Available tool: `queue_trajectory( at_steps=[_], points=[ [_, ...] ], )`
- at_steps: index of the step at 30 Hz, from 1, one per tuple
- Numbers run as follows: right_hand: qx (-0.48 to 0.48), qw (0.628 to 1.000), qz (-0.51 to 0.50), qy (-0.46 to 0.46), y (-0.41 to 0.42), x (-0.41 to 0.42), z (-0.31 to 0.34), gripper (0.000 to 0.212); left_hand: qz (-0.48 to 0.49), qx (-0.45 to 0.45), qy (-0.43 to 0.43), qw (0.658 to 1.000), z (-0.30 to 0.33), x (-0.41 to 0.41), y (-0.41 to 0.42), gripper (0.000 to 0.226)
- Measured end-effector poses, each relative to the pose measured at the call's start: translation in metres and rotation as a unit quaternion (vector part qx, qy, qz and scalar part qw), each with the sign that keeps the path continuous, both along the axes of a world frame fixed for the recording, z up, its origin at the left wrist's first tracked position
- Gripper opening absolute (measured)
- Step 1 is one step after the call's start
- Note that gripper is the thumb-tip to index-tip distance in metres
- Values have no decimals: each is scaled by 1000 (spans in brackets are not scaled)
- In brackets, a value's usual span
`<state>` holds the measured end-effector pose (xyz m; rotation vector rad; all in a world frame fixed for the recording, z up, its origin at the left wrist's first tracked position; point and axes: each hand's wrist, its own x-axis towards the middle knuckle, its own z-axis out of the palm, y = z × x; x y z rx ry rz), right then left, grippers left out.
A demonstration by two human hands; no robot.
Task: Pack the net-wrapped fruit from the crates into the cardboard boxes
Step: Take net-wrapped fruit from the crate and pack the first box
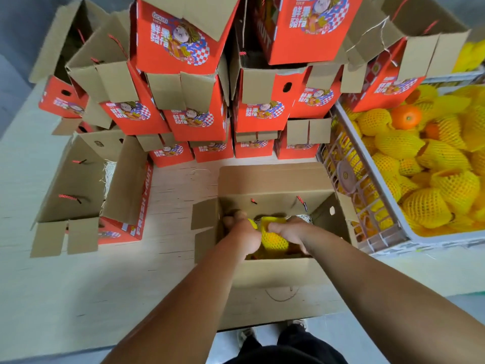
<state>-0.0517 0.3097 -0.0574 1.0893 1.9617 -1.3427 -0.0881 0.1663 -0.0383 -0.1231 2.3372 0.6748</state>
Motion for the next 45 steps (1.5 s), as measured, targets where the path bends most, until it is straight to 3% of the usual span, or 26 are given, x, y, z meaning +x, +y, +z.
queue_trajectory(
  at_steps=[2, 4, 7, 10, 12, 14, 17, 23, 30, 35, 38, 41, 45],
  points=[
    [29, 998, -27, 39, -1, -8, -7, 70, -66, -12, 6, 998, -5, -8, -2, 51],
    [46, 996, -36, 67, -4, -16, -12, 60, -117, -6, -44, 992, -8, -13, -3, 39],
    [63, 994, 75, 39, -12, -22, -12, 44, -181, -15, -58, 982, -8, -12, -3, 15],
    [98, 974, 200, 45, -8, -18, -9, 40, -203, -30, -27, 978, -8, -12, -2, 37],
    [101, 969, 220, 53, -2, -13, -2, 41, -204, -11, -20, 979, -11, -12, -2, 41],
    [107, 968, 218, 62, 2, -8, 9, 41, -172, 33, 4, 985, -14, -11, 0, 42],
    [112, 960, 244, 74, 7, -4, 29, 33, -95, 172, 82, 977, -13, -10, 9, 32],
    [92, 946, 157, 268, 41, 15, 83, 18, -58, 378, 198, 903, 22, 1, 62, 24],
    [242, 880, 82, 400, 143, 49, 118, 22, -107, 448, 267, 847, 72, 21, 176, 27],
    [379, 849, 89, 358, 235, 74, 117, 24, -154, 419, 267, 854, 75, 36, 264, 22],
    [494, 829, 130, 227, 286, 87, 117, 51, -173, 383, 265, 868, 66, 40, 311, 24],
    [464, 851, 241, 56, 327, 99, 112, 78, -180, 358, 254, 880, 50, 40, 334, 27],
    [439, 847, 294, 64, 348, 105, 103, 75, -229, 297, 282, 883, 29, 49, 329, 25]
  ],
)
